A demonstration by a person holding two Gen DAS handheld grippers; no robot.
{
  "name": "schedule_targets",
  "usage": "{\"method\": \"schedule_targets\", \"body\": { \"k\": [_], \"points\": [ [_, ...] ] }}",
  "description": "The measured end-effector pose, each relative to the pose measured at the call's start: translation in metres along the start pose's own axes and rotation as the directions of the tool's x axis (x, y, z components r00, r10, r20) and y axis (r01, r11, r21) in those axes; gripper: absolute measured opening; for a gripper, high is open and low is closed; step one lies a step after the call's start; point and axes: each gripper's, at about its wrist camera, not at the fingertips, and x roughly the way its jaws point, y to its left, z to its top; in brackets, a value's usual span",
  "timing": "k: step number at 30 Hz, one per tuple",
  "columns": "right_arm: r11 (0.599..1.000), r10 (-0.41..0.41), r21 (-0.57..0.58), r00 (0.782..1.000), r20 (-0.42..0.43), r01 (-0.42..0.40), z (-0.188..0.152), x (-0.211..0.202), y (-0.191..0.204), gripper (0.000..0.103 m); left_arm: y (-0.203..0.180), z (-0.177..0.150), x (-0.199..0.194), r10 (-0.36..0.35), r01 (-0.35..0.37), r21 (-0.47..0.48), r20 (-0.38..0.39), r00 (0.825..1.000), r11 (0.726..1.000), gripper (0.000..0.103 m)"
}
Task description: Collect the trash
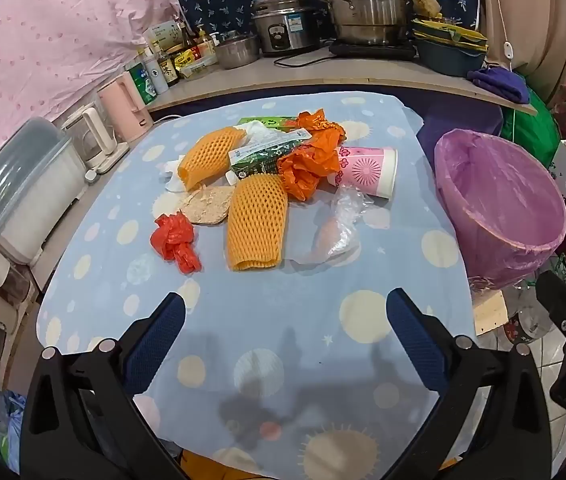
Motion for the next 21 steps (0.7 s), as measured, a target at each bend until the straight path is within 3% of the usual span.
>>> {"method": "schedule_targets", "body": {
  "k": [9,21],
  "points": [
    [1.0,-0.004,-0.004,1.0,-0.007,0.004,0.0,0.003,0.001,0.096,0.013,0.001,-0.002,-0.006,0.006,-0.001,0.007,1.0,1.0,0.096],
    [1.0,-0.005,-0.002,1.0,-0.002,0.005,0.001,0.002,0.001,0.096,0.0,0.002,-0.004,0.009,-0.009,0.007,0.004,1.0,1.0,0.096]
  ]
}}
